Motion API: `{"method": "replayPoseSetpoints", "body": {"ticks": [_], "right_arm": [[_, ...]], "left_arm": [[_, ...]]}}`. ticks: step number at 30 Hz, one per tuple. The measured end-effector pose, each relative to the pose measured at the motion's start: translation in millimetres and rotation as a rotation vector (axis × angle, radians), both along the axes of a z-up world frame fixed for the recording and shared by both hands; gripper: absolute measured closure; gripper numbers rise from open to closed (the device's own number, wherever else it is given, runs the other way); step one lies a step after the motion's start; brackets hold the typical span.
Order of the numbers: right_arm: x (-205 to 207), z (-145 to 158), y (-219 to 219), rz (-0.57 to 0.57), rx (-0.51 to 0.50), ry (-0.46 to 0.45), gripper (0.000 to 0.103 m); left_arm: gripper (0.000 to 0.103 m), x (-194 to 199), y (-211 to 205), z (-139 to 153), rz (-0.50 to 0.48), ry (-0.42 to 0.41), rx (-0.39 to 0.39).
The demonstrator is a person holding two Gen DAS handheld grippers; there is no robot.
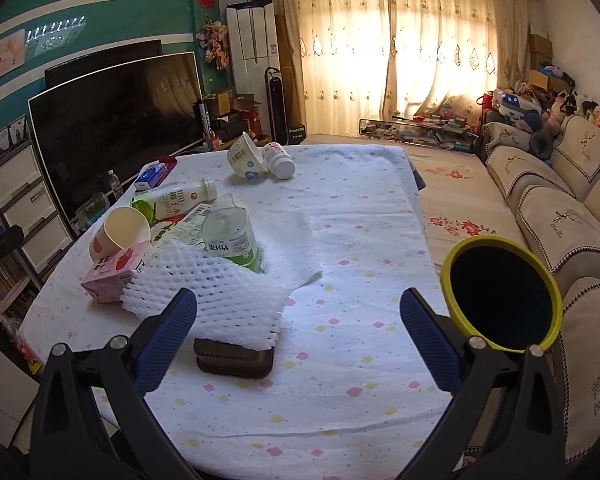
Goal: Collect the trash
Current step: 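Grasp the white foam net sleeve with the right tool and lift it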
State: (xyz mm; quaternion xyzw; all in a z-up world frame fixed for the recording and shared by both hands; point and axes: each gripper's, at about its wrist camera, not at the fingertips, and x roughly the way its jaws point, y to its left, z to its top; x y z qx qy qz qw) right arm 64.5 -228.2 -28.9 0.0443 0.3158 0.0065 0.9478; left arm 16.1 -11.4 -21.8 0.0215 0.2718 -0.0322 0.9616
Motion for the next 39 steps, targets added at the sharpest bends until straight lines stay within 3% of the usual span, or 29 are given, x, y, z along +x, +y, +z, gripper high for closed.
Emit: {"method": "replayPoseSetpoints", "body": {"ticks": [11, 19, 24, 27, 39], "right_arm": [[36, -27, 31, 0.084, -0.023, 0.087, 0.007], [47, -40, 29, 0.107, 0.016, 0.146, 0.044], [45, -38, 27, 0.123, 0.068, 0.132, 0.082], [39, -29, 24, 0.131, 0.091, 0.1, 0.091], [7, 19, 4, 0.121, 0.124, -0.025, 0.096]], "left_arm": [[0.005, 10, 2, -8, 0.002, 0.027, 0.0], [0.005, 18, 3, -15, 0.001, 0.05, -0.004], [0.005, 20, 1, -17, -0.003, 0.056, -0.001], [0.005, 21, 1, -18, -0.001, 0.056, -0.005], [0.005, 20, -5, -19, -0.029, 0.058, 0.001]]}}
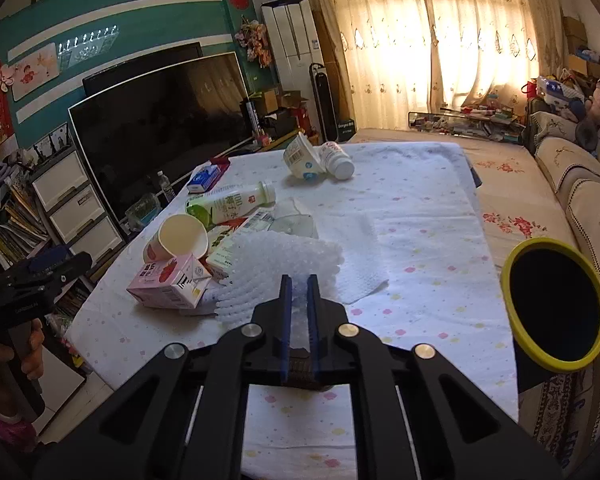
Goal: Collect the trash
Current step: 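Grasp the white foam net sleeve with the right tool and lift it, then carry the foam sleeve into the yellow-rimmed bin and open the right tool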
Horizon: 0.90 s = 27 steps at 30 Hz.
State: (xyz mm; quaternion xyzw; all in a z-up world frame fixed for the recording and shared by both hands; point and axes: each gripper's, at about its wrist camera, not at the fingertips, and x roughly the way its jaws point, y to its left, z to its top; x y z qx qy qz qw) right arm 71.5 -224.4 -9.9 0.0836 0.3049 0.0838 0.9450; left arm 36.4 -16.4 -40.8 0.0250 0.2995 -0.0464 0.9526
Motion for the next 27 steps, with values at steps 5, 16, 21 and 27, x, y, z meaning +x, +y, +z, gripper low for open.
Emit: {"method": "replayPoseSetpoints", "body": {"ticks": [5, 16, 21, 27], "right_arm": [[-13, 16, -32, -0.088, 0.017, -0.054, 0.096], [-18, 13, -144, -0.473, -0.021, -0.087, 0.096], [13, -29, -192, -0.604, -0.046, 0.024, 0.096], [50, -83, -232, -0.671, -0.046, 0.153, 0.088]], "left_arm": [[0.005, -2, -8, -2, -0.022, 0.004, 0.007], [0.005, -6, -43, -6, -0.119, 0.026, 0.021], [0.005, -8, -72, -9, -0.194, 0.043, 0.035], [0.005, -7, -106, -18, -0.274, 0.078, 0.056]]}}
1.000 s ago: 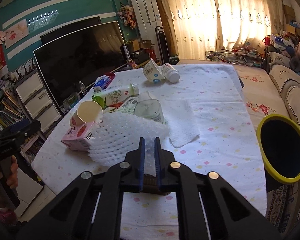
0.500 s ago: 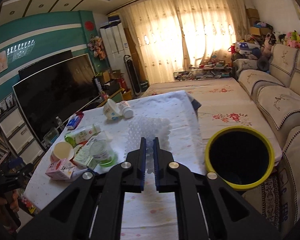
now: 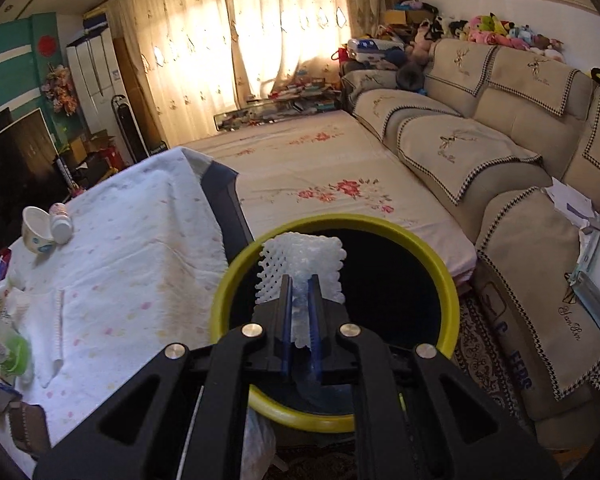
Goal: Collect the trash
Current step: 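Carry the foam sleeve into the yellow-rimmed bin and open the right tool, then grasp the brown square lid with the left tool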
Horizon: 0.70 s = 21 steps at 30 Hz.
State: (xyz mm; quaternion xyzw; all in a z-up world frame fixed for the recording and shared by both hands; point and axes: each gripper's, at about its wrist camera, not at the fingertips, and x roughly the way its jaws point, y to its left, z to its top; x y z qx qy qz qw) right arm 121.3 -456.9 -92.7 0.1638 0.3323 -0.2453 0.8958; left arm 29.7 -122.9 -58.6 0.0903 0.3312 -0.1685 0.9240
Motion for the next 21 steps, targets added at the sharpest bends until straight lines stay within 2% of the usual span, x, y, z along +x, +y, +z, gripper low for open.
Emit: {"method": "replayPoseSetpoints", "body": {"ticks": [1, 2, 3, 9, 16, 21], "right_arm": [[2, -6, -4, -0.013, 0.003, 0.011, 0.081], [4, -11, -6, -0.02, 0.01, 0.018, 0.065], [4, -14, -8, -0.028, 0.022, 0.016, 0.059], [-9, -16, -6, -0.036, 0.058, -0.025, 0.053], [-13, -12, 6, -0.006, 0.06, -0.029, 0.053], [-11, -11, 13, 0.014, 0.064, -0.032, 0.053]], "left_arm": [[0.005, 0, -4, -1, -0.01, 0.007, 0.003], [0.005, 1, -9, -3, -0.019, 0.015, 0.005], [0.005, 2, -14, -5, -0.029, 0.02, 0.005], [0.005, 10, -41, -18, -0.074, 0.056, 0.011], [0.005, 28, -81, -45, -0.09, 0.107, 0.021], [0.005, 35, -107, -61, -0.101, 0.114, 0.047]]}}
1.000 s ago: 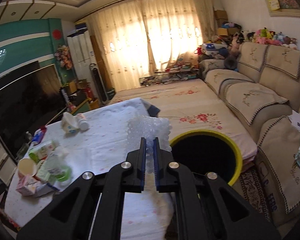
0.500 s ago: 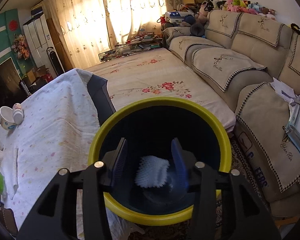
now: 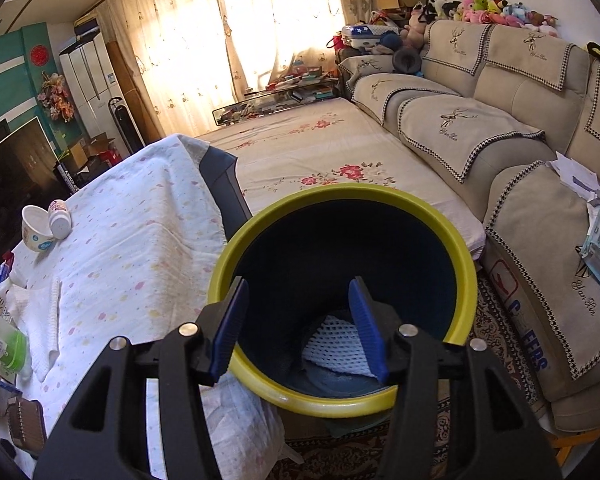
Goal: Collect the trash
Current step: 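Grasp the brown square lid with the left tool, then carry the brown lid over the bin and open the left tool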
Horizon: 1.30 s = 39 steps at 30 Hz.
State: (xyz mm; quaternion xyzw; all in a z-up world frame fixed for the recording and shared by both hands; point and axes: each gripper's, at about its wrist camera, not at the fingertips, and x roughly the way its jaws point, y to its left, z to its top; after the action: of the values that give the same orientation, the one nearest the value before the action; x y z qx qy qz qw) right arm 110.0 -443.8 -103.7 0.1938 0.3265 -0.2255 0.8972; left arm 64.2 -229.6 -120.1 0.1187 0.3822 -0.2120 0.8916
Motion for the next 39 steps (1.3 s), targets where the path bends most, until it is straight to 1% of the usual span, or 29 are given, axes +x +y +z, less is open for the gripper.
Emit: {"method": "replayPoseSetpoints", "body": {"ticks": [4, 7, 9, 10, 12, 13, 14, 15, 19, 22, 26, 30, 33, 36, 39], "right_arm": [[-1, -1, 1, 0.006, 0.003, -0.002, 0.052], [-2, -4, -2, 0.003, 0.012, 0.001, 0.052], [-3, -6, -4, 0.0, 0.016, 0.004, 0.052], [-2, -7, -5, -0.001, 0.02, 0.006, 0.052], [-2, -9, -6, -0.003, 0.026, 0.007, 0.052], [-2, -10, -6, -0.003, 0.027, 0.007, 0.052], [-2, -11, -6, -0.003, 0.029, 0.007, 0.052], [-2, -11, -6, -0.002, 0.031, 0.007, 0.052], [-3, -12, -7, 0.002, 0.035, 0.005, 0.052], [-5, -11, -8, 0.001, 0.035, 0.001, 0.052], [-9, -9, -9, -0.003, 0.033, -0.006, 0.052], [-17, -3, -13, -0.024, 0.014, -0.017, 0.052], [-28, 6, -21, -0.059, -0.007, -0.031, 0.052], [-43, 14, -33, -0.098, -0.026, -0.043, 0.052], [-58, 19, -44, -0.133, -0.033, -0.052, 0.052]], "left_arm": [[0.005, 7, -9, -13, 0.029, 0.016, 0.021], [0.005, 13, -10, -19, 0.042, 0.036, 0.015], [0.012, 15, -12, -22, 0.047, 0.048, 0.016], [0.014, 16, -12, -23, 0.049, 0.053, 0.013], [0.024, 17, -13, -24, 0.056, 0.055, 0.011], [0.027, 16, -12, -24, 0.059, 0.056, 0.008], [0.033, 16, -12, -24, 0.062, 0.057, 0.006], [0.035, 16, -12, -24, 0.062, 0.058, 0.003], [0.037, 12, -12, -22, 0.044, 0.047, 0.006], [0.038, 5, -14, -17, 0.017, 0.023, 0.01], [0.038, -5, -20, -3, -0.048, 0.01, 0.006], [0.037, -11, -37, 15, -0.123, 0.001, -0.011], [0.037, -8, -59, 28, -0.175, -0.006, -0.03], [0.037, -3, -93, 40, -0.236, -0.039, -0.04], [0.037, 6, -134, 45, -0.302, -0.026, -0.051]]}}
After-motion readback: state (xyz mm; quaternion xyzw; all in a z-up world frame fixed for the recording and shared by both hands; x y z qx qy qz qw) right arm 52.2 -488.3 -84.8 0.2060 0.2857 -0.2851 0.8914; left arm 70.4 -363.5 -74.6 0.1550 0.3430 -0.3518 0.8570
